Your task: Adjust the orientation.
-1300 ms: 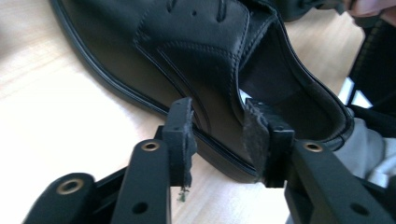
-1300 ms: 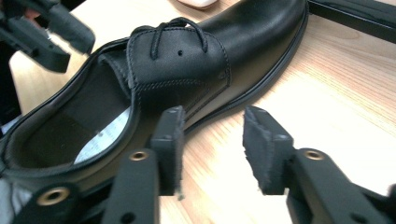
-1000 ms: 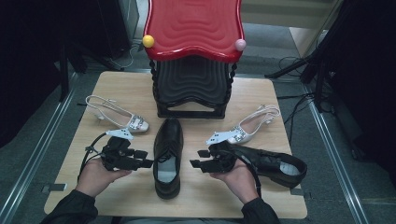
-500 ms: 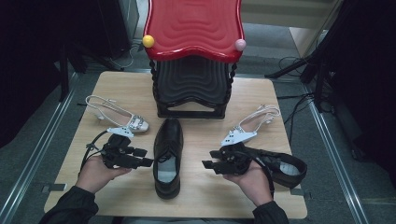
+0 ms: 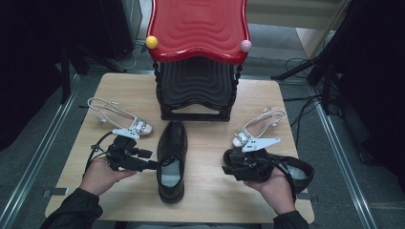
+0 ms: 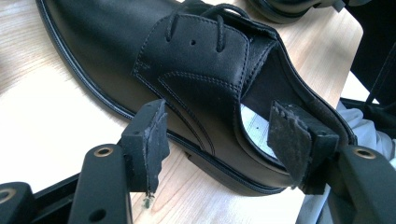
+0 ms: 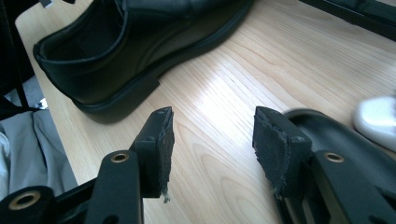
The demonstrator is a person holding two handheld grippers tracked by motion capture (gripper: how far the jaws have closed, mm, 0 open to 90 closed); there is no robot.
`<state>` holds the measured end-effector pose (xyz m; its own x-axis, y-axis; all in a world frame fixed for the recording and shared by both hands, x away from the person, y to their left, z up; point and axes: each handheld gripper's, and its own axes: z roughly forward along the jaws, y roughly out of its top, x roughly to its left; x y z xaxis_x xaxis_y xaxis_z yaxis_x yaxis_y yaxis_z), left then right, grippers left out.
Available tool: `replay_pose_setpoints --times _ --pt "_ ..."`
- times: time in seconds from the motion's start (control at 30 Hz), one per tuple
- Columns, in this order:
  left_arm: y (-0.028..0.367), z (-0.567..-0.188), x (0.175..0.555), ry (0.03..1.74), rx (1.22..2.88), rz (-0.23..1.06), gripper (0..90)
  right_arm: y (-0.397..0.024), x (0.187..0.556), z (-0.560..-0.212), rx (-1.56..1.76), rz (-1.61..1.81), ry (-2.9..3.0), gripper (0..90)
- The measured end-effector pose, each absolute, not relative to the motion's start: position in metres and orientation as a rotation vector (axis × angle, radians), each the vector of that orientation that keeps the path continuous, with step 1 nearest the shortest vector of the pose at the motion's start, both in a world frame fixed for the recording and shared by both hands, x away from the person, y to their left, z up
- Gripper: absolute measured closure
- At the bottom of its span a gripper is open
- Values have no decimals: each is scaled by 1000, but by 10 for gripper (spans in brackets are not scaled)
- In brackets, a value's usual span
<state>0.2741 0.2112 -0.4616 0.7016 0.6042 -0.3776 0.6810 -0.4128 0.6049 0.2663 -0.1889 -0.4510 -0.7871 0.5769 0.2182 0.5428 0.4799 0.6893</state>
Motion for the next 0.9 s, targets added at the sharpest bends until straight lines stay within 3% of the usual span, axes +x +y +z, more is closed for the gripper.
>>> replay_pose_setpoints --times 0.9 --pt "196 -461 290 918 2194 -147 370 -263 247 -438 1171 1164 2515 515"
